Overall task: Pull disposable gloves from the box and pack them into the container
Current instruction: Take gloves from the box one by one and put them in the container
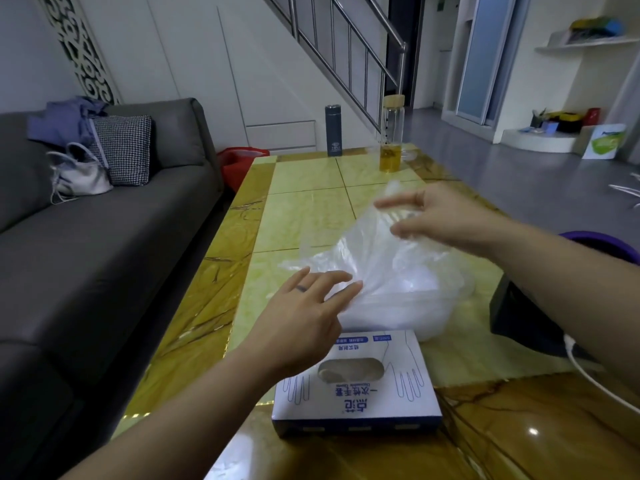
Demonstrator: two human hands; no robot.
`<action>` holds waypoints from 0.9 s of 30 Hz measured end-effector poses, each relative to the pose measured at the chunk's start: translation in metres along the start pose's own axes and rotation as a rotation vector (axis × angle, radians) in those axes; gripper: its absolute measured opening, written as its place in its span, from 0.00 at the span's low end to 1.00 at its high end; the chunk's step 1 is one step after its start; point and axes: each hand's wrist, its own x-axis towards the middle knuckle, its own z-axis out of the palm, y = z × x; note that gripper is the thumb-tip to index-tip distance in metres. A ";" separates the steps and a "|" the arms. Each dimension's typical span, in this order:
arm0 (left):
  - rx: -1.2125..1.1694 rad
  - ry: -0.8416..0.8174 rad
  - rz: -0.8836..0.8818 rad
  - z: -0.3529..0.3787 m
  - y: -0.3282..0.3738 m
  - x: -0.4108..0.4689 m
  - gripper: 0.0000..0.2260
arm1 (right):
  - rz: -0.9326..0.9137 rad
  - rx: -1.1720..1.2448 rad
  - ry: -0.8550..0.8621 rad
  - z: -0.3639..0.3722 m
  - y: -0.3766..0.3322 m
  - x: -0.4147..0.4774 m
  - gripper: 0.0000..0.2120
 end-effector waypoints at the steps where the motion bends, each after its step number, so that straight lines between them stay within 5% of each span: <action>1: 0.013 0.004 0.010 0.000 -0.001 0.000 0.22 | -0.041 0.001 0.025 -0.005 -0.006 0.001 0.24; 7: 0.016 0.005 0.020 -0.005 -0.009 0.009 0.18 | -0.154 0.061 0.104 -0.030 -0.016 0.004 0.27; 15: -0.284 0.274 -0.242 -0.031 -0.025 0.045 0.11 | 0.155 -0.214 -0.077 -0.004 0.051 0.011 0.34; 17: -0.193 0.125 -0.204 -0.035 -0.017 0.061 0.10 | 0.181 -0.304 -0.113 0.002 0.055 0.013 0.35; 22: -0.030 -0.601 -0.142 -0.011 -0.003 0.092 0.19 | 0.222 -0.597 -0.193 0.015 0.058 0.015 0.36; 24: -0.069 -0.757 -0.157 -0.003 -0.004 0.099 0.20 | 0.253 -0.780 -0.219 0.017 0.052 0.015 0.31; 27: -0.096 -0.880 -0.138 0.003 -0.004 0.112 0.21 | 0.109 -1.135 -0.041 0.015 0.036 0.017 0.21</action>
